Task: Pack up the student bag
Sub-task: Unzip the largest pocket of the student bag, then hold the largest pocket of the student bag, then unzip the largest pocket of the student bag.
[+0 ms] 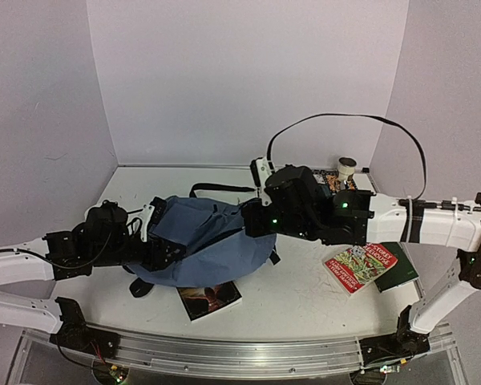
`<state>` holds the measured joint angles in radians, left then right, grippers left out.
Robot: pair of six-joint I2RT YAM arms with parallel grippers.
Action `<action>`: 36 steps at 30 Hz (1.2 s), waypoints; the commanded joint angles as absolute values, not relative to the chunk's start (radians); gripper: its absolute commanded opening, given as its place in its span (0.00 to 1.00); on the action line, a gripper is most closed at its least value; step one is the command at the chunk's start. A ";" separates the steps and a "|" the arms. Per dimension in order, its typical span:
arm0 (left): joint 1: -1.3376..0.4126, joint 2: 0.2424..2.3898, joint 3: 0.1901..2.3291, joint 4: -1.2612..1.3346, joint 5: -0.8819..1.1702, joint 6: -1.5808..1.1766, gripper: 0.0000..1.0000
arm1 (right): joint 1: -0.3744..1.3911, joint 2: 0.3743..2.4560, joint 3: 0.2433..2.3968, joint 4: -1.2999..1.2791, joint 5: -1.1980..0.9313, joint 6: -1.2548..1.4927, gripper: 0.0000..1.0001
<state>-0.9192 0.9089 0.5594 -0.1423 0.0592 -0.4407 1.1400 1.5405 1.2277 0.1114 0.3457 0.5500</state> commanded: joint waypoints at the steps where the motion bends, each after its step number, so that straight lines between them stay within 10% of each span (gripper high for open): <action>1: -0.911 0.899 0.615 -0.133 0.132 -0.364 0.54 | 1.174 1.619 1.341 0.198 0.254 0.525 0.00; 15: -0.914 0.995 0.702 -0.032 0.290 -0.263 0.64 | 1.205 1.742 1.504 0.222 0.167 0.532 0.00; 26: -0.913 1.011 0.685 -0.044 0.359 -0.259 0.04 | 1.194 1.673 1.432 0.192 0.341 0.497 0.00; 36: -0.913 0.928 0.600 -0.116 0.385 -0.341 0.00 | 1.004 1.559 1.275 0.127 0.444 0.557 0.00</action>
<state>-0.9123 0.9823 0.6367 -0.0960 0.3531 -0.2888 1.0984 1.6441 1.3160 0.1337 0.3238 0.5355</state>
